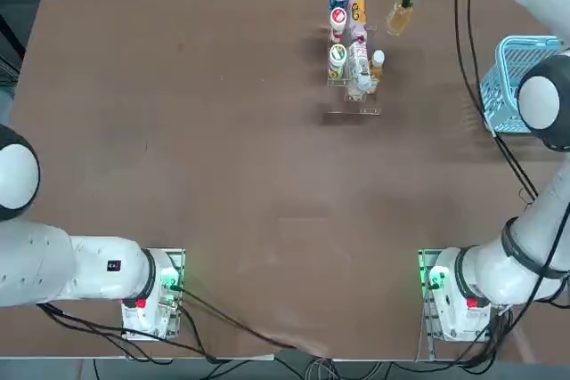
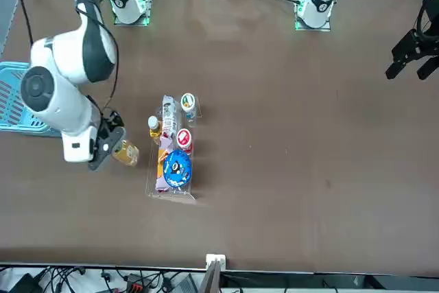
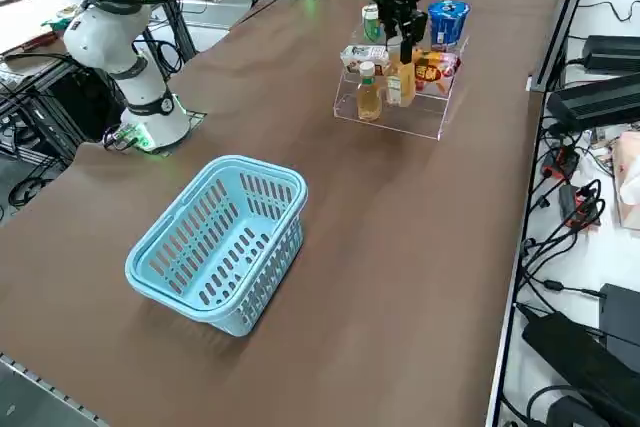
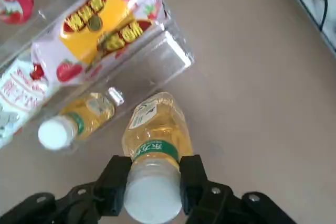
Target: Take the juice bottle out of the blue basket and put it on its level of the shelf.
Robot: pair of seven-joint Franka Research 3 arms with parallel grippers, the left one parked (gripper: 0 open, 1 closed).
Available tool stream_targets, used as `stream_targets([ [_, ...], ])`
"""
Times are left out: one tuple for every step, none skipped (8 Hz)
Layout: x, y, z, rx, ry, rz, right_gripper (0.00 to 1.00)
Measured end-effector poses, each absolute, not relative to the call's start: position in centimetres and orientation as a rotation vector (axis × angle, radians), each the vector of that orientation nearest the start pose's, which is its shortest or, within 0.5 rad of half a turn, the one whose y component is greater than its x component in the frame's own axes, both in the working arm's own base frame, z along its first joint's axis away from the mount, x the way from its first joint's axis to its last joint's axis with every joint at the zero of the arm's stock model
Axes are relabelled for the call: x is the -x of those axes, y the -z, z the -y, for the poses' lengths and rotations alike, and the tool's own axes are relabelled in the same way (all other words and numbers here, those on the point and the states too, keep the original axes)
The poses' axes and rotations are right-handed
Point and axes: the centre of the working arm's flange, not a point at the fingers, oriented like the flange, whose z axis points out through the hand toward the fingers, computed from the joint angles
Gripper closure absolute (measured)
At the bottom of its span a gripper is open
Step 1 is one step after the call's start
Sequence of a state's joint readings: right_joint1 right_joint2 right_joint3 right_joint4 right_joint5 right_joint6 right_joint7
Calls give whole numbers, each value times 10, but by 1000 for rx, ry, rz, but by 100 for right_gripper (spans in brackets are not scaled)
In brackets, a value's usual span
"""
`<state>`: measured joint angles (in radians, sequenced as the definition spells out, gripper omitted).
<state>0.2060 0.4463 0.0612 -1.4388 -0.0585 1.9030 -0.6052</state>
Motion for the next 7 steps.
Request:
stream_targets([
  [-672, -430, -181, 2860, 49, 1377, 47],
  [-674, -422, -187, 2854, 56, 1389, 47],
  [-674, -413, -194, 2846, 43, 1402, 47],
  [-673, -403, -201, 2836, 26, 1417, 47],
  [-674, -393, -206, 2824, 13, 1448, 47],
  [-675, -383, -209, 2802, 7, 1497, 47],
  [-677, -373, -213, 2778, 6, 1541, 47],
])
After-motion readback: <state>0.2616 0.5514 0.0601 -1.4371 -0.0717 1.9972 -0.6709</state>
